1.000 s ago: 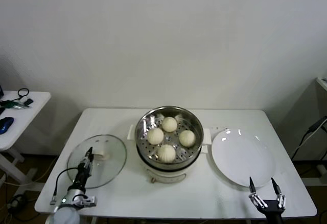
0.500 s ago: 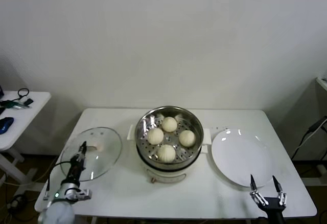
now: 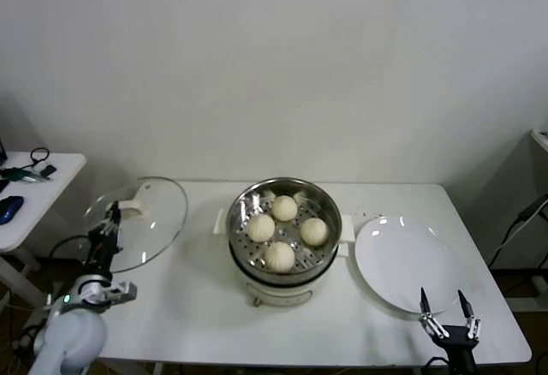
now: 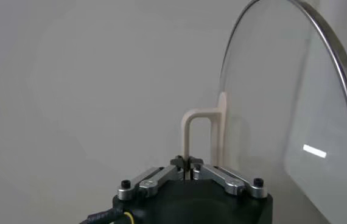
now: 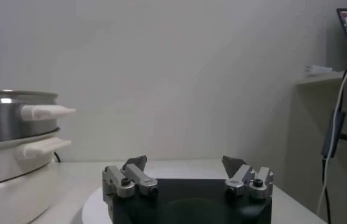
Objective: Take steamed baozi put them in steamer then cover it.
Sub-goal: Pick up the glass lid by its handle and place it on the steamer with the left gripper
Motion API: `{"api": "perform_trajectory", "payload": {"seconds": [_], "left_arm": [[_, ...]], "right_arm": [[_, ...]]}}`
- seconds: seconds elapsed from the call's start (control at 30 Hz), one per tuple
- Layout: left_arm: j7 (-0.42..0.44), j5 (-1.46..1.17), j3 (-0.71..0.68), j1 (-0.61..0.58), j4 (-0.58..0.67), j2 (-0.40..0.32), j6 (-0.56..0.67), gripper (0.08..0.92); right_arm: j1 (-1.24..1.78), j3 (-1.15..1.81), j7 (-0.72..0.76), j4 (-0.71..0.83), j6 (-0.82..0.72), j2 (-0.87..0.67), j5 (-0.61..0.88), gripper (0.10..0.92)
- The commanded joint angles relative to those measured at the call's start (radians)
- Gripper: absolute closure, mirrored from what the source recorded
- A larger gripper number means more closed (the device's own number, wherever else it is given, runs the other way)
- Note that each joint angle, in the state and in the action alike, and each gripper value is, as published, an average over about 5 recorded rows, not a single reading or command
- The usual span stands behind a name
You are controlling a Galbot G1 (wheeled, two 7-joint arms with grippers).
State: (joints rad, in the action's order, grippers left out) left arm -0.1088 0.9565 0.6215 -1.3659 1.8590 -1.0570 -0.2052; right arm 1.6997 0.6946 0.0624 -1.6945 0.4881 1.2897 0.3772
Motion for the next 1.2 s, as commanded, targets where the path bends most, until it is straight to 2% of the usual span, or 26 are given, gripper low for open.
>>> {"api": "perform_trajectory", "payload": {"seconds": [0.03, 0.23, 0.4, 0.63, 0.8, 0.97, 1.2], "left_arm": [[0.092, -0.093, 0.014, -0.024, 0.175, 0.070, -0.136, 0.868], [0.129, 0.047, -0.153, 0.021, 0.322, 0.055, -0.237, 0.868], [0.194, 0.219, -0.386, 0.124, 0.354, 0.006, -0.371, 0.868], [0.324, 0.411, -0.649, 0.257, 0.331, -0.096, -0.501, 0.868], [0.398, 0.541, -0.798, 0.307, 0.284, -0.214, -0.535, 0.868], [0.417, 0.599, -0.872, 0.308, 0.223, -0.312, -0.541, 0.868], [0.398, 0.626, -0.896, 0.332, 0.110, -0.410, -0.541, 0.868]], "right_arm": [[-0.020, -0.005, -0.009, 0.008, 0.001, 0.005, -0.023, 0.203], [-0.033, -0.018, -0.006, 0.028, 0.029, 0.008, -0.028, 0.203], [-0.040, -0.021, -0.008, 0.035, 0.033, 0.012, -0.027, 0.203], [-0.048, -0.025, -0.009, 0.038, 0.031, 0.016, -0.029, 0.203], [-0.051, -0.025, -0.010, 0.043, 0.031, 0.015, -0.026, 0.203], [-0.047, -0.025, -0.010, 0.041, 0.037, 0.011, -0.022, 0.203], [-0.045, -0.025, -0.013, 0.042, 0.046, 0.010, -0.019, 0.203]]}}
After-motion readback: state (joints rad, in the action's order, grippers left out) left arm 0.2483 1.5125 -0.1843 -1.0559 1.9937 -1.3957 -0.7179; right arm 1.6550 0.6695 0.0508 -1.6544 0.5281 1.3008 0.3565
